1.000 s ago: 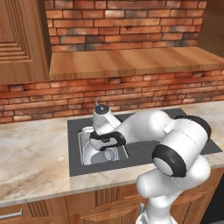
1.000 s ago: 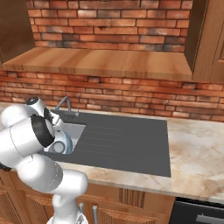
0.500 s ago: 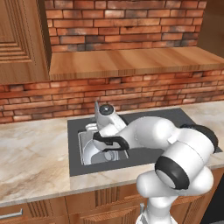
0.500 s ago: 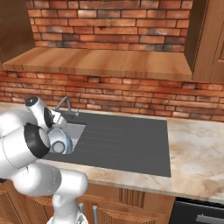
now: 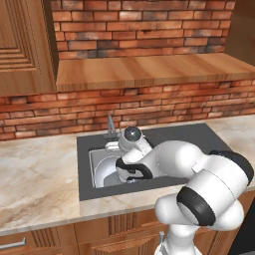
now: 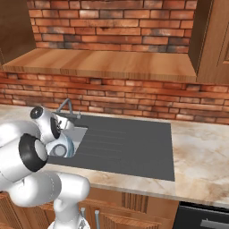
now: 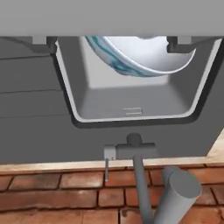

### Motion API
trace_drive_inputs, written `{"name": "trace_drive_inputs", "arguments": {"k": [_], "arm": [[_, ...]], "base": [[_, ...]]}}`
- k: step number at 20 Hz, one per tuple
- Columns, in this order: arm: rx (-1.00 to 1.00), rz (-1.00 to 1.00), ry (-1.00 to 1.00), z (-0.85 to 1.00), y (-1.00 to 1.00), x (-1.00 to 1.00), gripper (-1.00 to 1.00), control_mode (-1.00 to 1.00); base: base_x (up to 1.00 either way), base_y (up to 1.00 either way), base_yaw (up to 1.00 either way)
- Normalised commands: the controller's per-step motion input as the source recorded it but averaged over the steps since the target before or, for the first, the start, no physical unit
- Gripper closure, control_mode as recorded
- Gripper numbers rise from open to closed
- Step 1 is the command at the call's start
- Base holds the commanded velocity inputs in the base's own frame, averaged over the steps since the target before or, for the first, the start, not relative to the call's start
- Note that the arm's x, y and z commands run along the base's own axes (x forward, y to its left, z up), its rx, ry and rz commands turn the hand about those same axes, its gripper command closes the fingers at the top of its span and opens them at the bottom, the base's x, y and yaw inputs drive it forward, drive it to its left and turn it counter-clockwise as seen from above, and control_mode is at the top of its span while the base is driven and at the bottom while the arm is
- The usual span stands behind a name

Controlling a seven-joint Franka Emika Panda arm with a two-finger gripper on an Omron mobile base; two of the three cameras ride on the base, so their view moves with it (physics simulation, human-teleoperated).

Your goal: Pick the jar and bowl and place them in the sink. Then turn on the water.

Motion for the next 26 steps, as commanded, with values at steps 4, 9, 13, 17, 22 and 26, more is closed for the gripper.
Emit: {"name": "trace_drive_inputs", "arguments": {"k": [4,9,13,17,22,26], "arm": [[0.04,0.07,-0.13,0.04,-0.26,0.26,-1.0,-1.0],[0.06,0.05,-0.04,0.26,-0.15,0.31,-1.0,-1.0],[0.03,0.03,-0.04,0.19,-0.14,0.2,-1.0,-1.0],[0.02,0.01,-0.03,0.29,-0.13,0.13,-1.0,-1.0],[0.0,0.0,-0.04,0.2,-0.1,0.06,-1.0,-1.0],[0.0,0.01,0.0,0.04,-0.03,0.0,-1.0,-1.0]], "base": [[0.0,0.0,0.0],[0.0,0.0,0.0],[0.0,0.0,0.0],[0.0,0.0,0.0],[0.0,0.0,0.0],[0.0,0.0,0.0]]}}
